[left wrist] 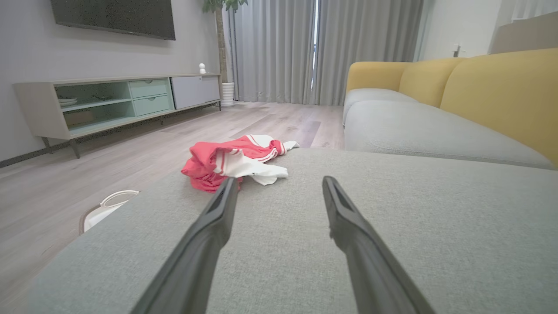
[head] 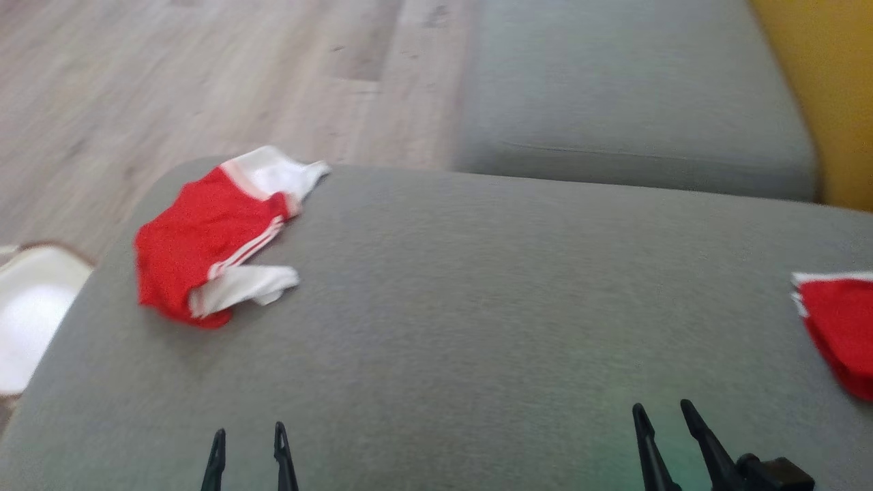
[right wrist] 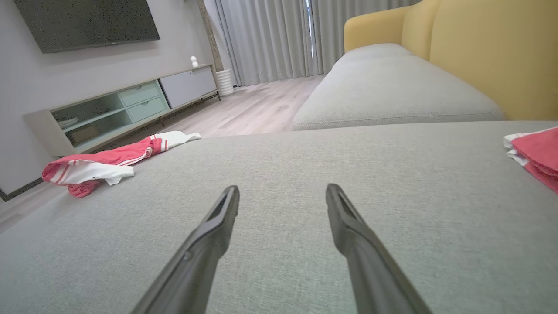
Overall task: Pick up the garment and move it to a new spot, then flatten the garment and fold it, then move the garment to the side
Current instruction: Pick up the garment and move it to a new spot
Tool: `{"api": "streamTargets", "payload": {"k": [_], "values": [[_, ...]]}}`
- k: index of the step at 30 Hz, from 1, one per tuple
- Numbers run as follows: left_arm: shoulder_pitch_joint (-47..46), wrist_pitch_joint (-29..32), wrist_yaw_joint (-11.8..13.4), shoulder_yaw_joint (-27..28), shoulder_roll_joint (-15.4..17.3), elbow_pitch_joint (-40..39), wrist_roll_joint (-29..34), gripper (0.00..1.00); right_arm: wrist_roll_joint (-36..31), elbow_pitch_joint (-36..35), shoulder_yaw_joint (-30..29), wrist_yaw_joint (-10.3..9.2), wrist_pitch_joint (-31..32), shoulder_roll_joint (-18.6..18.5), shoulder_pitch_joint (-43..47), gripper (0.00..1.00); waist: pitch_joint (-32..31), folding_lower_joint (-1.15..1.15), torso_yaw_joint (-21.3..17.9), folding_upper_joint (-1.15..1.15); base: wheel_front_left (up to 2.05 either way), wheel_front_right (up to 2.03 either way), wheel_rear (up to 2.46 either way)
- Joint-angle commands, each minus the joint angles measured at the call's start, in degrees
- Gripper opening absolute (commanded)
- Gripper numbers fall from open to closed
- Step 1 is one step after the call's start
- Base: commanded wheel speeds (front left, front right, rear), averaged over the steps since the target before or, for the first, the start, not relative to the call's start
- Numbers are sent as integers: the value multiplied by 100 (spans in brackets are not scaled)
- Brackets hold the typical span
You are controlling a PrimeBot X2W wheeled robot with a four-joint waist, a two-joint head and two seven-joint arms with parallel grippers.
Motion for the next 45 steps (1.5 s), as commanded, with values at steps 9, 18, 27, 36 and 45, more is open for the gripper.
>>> {"api": "streamTargets", "payload": {"k": [9, 18, 27, 36, 45], "values": [[-251, -47, -37, 312, -37, -264, 121, 100, 36, -183, 167, -5, -63, -19, -310, 100, 114, 0, 1086, 0, 0, 0, 0], [-584, -47, -188, 459, 142, -348, 314, 100, -7, -243, 204, -5, -63, -97, -247, 100, 337, 0, 1185, 0, 0, 0, 0], [-2691, -46, -682, 672, 707, -175, 399, 100, -32, -549, 345, -5, -63, -650, -418, 100, 1334, 0, 1137, 0, 0, 0, 0], [-5758, 1026, -1434, 552, 949, 1664, 202, 100, 28, -1156, 351, -5, -63, -1680, -1025, 100, 2705, 0, 945, 0, 0, 0, 0], [-7663, 1885, -1922, 510, 652, 4331, -310, 100, 63, -2090, -23, -5, 60, -2437, -1087, 100, 3612, 0, 812, 0, 0, 0, 0]]}}
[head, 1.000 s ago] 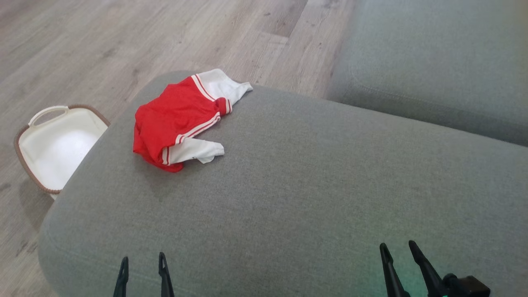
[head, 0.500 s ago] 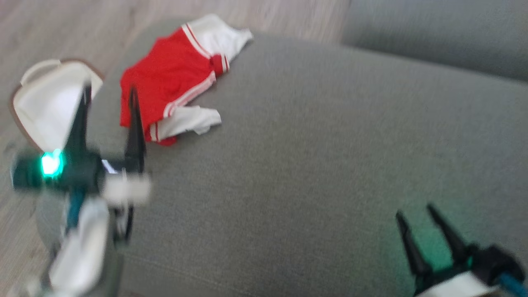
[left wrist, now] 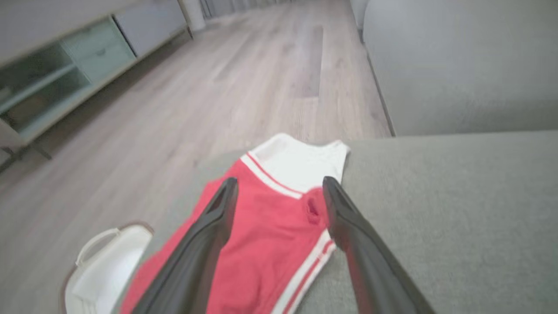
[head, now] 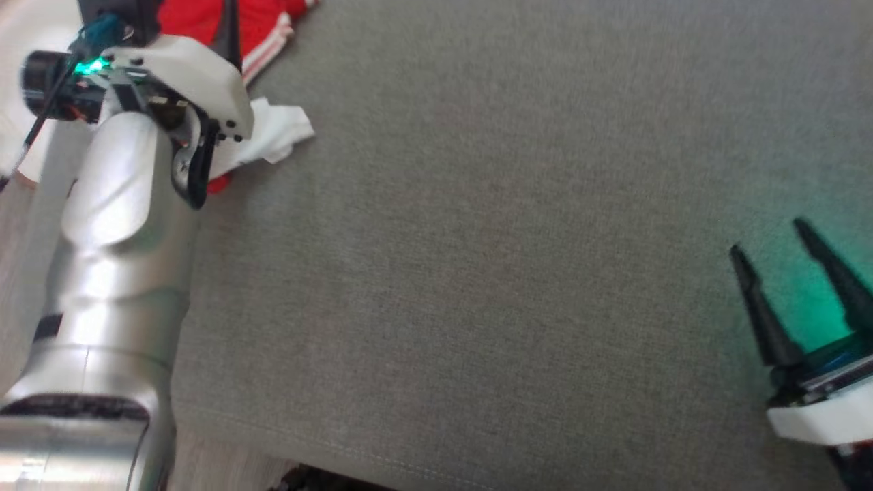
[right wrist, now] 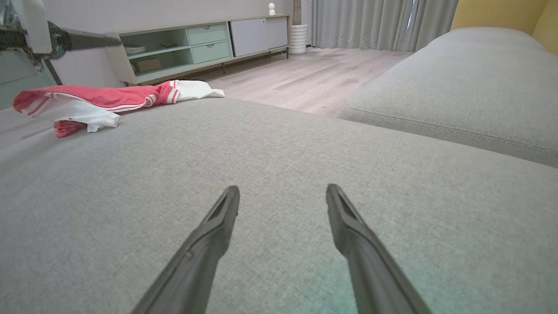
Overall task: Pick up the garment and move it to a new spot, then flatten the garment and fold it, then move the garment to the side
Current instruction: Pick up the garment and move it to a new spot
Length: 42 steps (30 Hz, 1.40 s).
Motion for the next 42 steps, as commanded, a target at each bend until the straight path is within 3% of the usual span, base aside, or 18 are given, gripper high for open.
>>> {"api": "streamTargets", "payload": {"k": [1, 9, 10, 11, 12, 22, 26, 34, 42], "values": [[-285, 74, -32, 147, 209, 227, -81, 100, 18, -369, -25, -5, 74, -212, 14, 100, 412, -2, -96, 0, 0, 0, 0], [-769, 423, -159, 222, 51, 1831, -432, 100, 18, -1070, -439, -5, 426, -428, 299, 100, 865, -2, -104, 0, 0, 0, 0], [-799, 435, -173, 219, 52, 1951, -456, 94, 18, -1118, -470, -5, 442, -439, 323, 100, 899, -2, -107, 0, 0, 0, 0], [-827, 419, -181, 223, 59, 2051, -480, 38, 17, -1159, -494, -5, 454, -446, 340, 100, 931, -2, -113, 0, 0, 0, 0], [-852, 376, -188, 228, 65, 2133, -501, 0, 14, -1192, -509, -5, 462, -450, 352, 100, 956, -2, -121, 0, 0, 0, 0], [-1227, -1068, 31, -20, 303, 2190, -224, 0, -12, -1169, -476, -5, 415, -362, 258, 100, 898, -2, -176, 0, 0, 0, 0], [-1451, -1553, 29, -206, 450, 2179, -43, 0, 8, -916, -214, -5, 266, -213, 54, 100, 510, -2, -289, 0, 0, 0, 0], [-1912, -1813, -163, -674, 668, 1870, 284, 0, 59, -125, 403, -5, -37, 405, -378, 100, -650, -2, -834, 0, 0, 0, 0], [-2074, -1750, -285, -1370, 486, 1241, 232, 0, 73, 307, 615, -5, -96, 1141, -382, 100, -1781, -2, -1681, 0, 0, 0, 0]]}}
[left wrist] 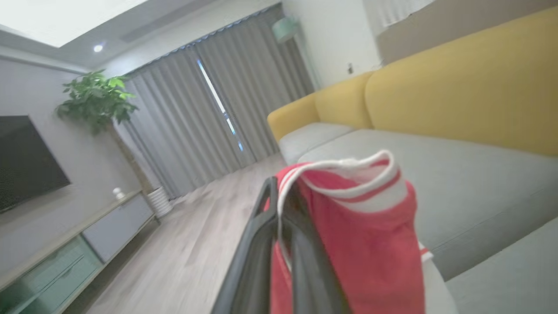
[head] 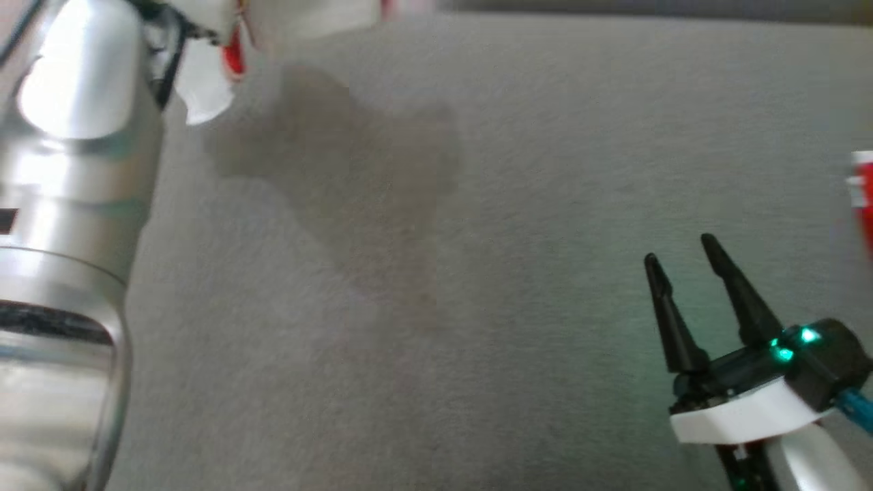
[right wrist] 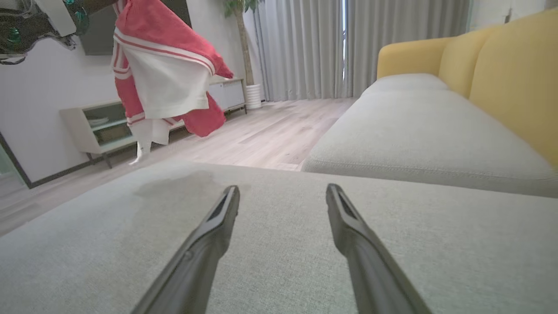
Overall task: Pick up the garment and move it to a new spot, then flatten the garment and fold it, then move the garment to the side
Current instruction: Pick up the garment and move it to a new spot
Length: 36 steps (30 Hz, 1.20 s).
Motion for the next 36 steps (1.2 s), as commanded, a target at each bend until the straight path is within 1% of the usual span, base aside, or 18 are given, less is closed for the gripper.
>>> {"api": "streamTargets", "payload": {"k": [1, 5, 7, 10, 14, 15, 17, 20, 22, 24, 27, 29, 30, 31, 32, 36], "values": [[-236, 41, 13, -61, 158, -307, -114, 0, 15, -147, 114, -5, -59, 4, 3, 100, -682, 2, -692, 0, 0, 0, 0], [20, 298, 11, -647, 134, -965, -709, 0, -11, -126, 136, -5, -60, 227, 141, 100, -1031, 2, -1142, 0, 0, 0, 0], [194, 464, 10, -896, 204, -1374, -1045, 0, -18, -136, 134, -5, -60, 310, 198, 100, -1139, 2, -1339, 0, 0, 0, 0], [590, 701, 10, -1131, 309, -1952, -1545, 0, -28, -133, 178, -5, -60, 377, 299, 100, -1257, 2, -1592, 0, 0, 0, 0], [1404, 954, 10, -1268, 368, -2606, -2070, 0, -26, -151, 174, -5, -60, 408, 399, 100, -1261, 2, -1864, 0, 0, 0, 0], [1931, 991, 31, -1330, 352, -2860, -2208, 0, -19, -164, 139, -5, -61, 433, 434, 100, -1202, 2, -1969, 0, 0, 0, 0], [2492, 933, 146, -1434, 308, -3049, -2255, 0, -22, -165, 124, -5, -61, 450, 450, 100, -1101, 2, -2051, 0, 0, 0, 0], [3361, 749, 319, -1639, 132, -3128, -2316, 0, 0, -156, 138, -5, -61, 477, 434, 100, -912, 2, -2141, 0, 0, 0, 0], [3820, 587, 356, -1812, 4, -3024, -2313, 0, 7, -124, 140, -5, -61, 481, 395, 100, -789, 2, -2168, 0, 0, 0, 0], [3994, 508, 348, -1914, -54, -2923, -2289, 0, 17, -105, 134, -5, -61, 486, 372, 100, -736, 2, -2170, 0, 0, 0, 0], [4262, 227, 525, -2086, -227, -2492, -2131, 0, 33, -17, 138, -5, -61, 477, 310, 100, -635, 2, -2147, 0, 0, 0, 0], [4316, 50, 661, -2091, -357, -2245, -2077, 0, 31, 55, 134, -5, -61, 457, 280, 100, -606, 2, -2097, 0, 0, 0, 0], [4321, -10, 714, -2095, -412, -2142, -2047, 24, 37, 91, 123, -5, -61, 454, 272, 100, -611, 2, -2061, 0, 0, 0, 0], [4325, -58, 783, -2067, -465, -2062, -2042, 88, 43, 127, 113, -5, -61, 451, 270, 100, -631, 2, -2020, 0, 0, 0, 0], [4326, -99, 864, -2026, -512, -2023, -2030, 100, 46, 163, 103, -5, -61, 451, 276, 100, -662, 2, -1971, 0, 0, 0, 0], [4436, -154, 1091, -1832, -610, -2163, -1960, 100, 63, 335, 81, -5, -61, 479, 317, 100, -904, 2, -1740, 0, 0, 0, 0]]}}
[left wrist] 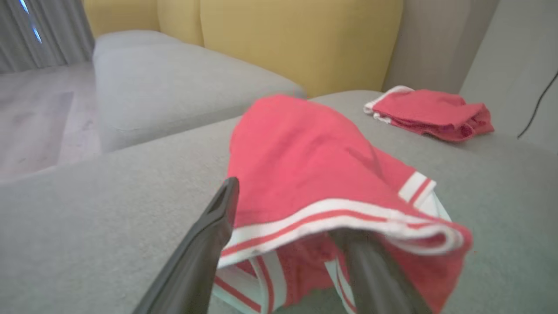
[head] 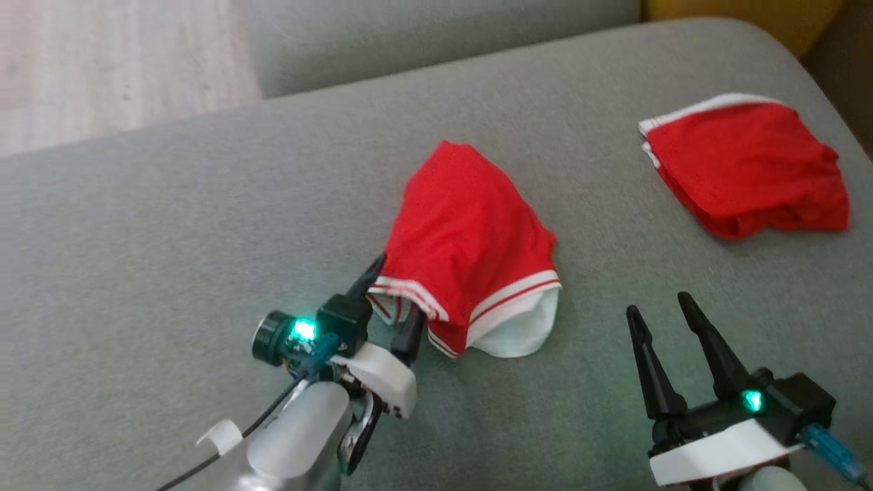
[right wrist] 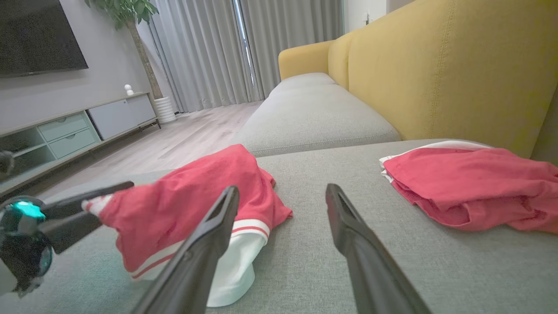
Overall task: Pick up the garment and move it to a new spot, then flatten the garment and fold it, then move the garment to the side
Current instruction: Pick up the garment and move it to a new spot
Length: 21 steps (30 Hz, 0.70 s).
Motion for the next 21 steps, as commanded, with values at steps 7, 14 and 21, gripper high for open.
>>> {"api": "streamTargets", "payload": {"k": [7, 14, 21], "values": [[768, -73, 423, 944, 130, -1371, 333, 100, 57, 165, -79, -5, -53, 71, 33, 100, -718, 0, 648, 0, 0, 0, 0], [2012, -73, 754, 1721, 331, -2466, 476, 100, 31, 353, -353, -5, -53, 210, 228, 100, -1104, 0, 1023, 0, 0, 0, 0], [3352, -74, 1074, 2520, 296, -3730, 882, 100, -61, 374, -641, -5, -53, 378, 521, 100, -1370, 0, 1170, 0, 0, 0, 0]]}}
